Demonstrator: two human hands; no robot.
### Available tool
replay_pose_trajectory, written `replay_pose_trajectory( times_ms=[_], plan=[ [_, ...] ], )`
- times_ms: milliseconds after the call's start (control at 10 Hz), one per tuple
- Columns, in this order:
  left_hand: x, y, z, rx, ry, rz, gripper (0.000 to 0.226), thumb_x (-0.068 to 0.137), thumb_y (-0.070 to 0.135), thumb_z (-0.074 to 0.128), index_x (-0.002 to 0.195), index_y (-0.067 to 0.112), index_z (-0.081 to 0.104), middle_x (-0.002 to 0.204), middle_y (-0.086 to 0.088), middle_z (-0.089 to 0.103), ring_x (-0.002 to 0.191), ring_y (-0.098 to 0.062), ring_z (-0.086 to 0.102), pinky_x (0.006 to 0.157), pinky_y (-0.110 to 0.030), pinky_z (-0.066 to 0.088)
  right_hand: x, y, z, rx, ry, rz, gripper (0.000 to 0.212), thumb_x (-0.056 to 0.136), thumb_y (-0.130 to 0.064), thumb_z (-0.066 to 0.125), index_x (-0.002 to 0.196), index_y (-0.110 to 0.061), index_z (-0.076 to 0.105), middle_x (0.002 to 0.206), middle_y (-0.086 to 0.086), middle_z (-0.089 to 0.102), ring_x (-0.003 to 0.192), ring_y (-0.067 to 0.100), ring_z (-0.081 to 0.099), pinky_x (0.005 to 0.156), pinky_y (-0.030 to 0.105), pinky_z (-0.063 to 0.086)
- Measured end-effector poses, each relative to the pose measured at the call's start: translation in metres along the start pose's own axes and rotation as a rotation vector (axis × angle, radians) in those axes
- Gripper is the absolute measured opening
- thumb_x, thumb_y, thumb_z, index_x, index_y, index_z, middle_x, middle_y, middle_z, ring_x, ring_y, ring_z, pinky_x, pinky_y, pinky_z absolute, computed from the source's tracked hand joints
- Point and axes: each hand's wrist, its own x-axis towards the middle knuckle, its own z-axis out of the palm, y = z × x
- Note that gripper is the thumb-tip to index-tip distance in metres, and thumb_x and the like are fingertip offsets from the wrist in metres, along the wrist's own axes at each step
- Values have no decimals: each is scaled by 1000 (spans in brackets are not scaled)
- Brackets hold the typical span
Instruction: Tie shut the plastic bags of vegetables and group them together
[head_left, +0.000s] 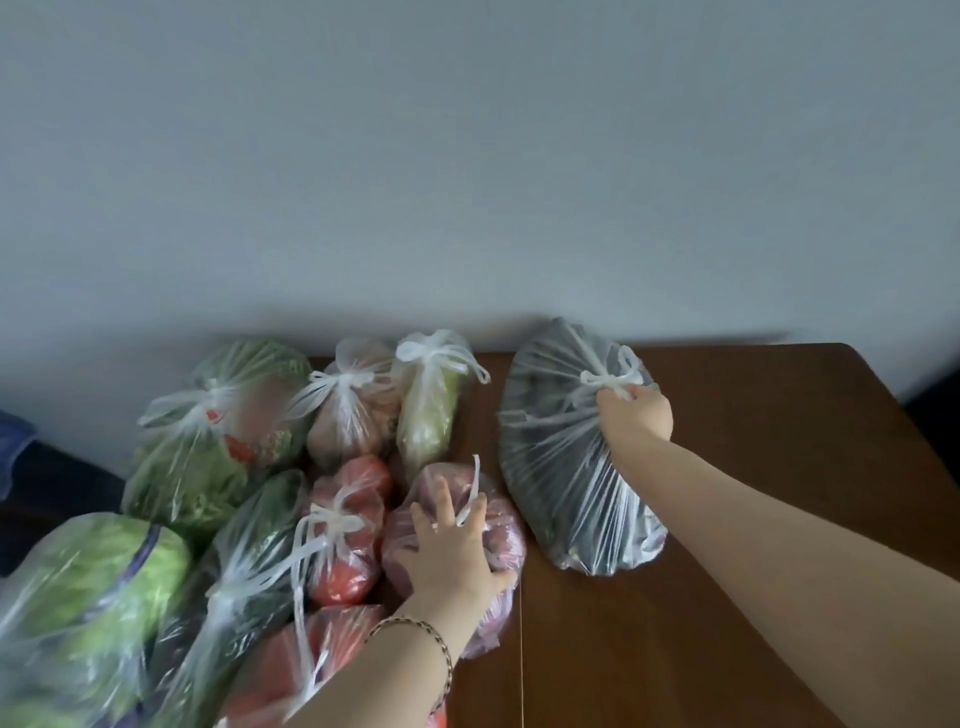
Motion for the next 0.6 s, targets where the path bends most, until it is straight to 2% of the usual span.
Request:
replay_pose_trajectory(
  times_ms=[100, 200, 300, 400, 500, 600],
  plan=[
    [1, -6, 1, -12, 18, 5, 88, 78, 52, 63, 146, 35, 10, 156, -3, -20, 145, -35, -6, 108, -54, 32, -4, 4, 7, 21, 17, 32, 22, 88, -12, 48, 67, -13, 49, 59, -1, 45, 64, 21, 47, 56, 26, 33],
    [1, -12, 1, 5, 16, 45, 88, 78, 56, 61, 146, 35, 10, 156, -4, -20, 145, -35, -5, 108, -55, 31, -7, 8, 2, -131, -55, -11, 14, 88, -14, 47, 77, -13, 55, 68, 1, 52, 71, 25, 52, 51, 26, 32],
    [-1, -19, -5, 11, -1, 97, 87, 78, 55, 62, 146, 33, 12, 157, -5, -15, 145, -35, -3, 109, -52, 29, -20, 4, -5, -444, -134, -24, 33, 87, -24, 45, 112, -4, 54, 109, 15, 59, 99, 33, 55, 73, 32, 46],
    [-9, -25, -15, -4, -14, 154, 72, 81, 47, 62, 142, 28, 29, 156, -8, 11, 140, -33, 25, 106, -45, 37, -52, 1, -11, -767, -114, -93, 49, 88, -26, 46, 131, -5, 37, 136, 19, 34, 126, 34, 32, 102, 41, 34],
    [-26, -26, -25, -37, 17, 189, 43, 87, 34, 54, 128, 22, 48, 128, -6, 52, 111, -27, 57, 92, -43, 49, -90, -2, -17, -907, -190, -176, 39, 89, -19, 43, 127, -8, 45, 133, 15, 44, 124, 30, 40, 98, 38, 39],
    [-51, -26, -33, -29, 53, 272, 27, 90, 25, 48, 112, 14, 59, 107, -9, 65, 100, -27, 62, 87, -40, 50, -122, 1, -25, -929, -256, -150, 28, 89, -15, 43, 113, -8, 56, 117, 9, 60, 109, 29, 56, 81, 32, 43]
  ],
)
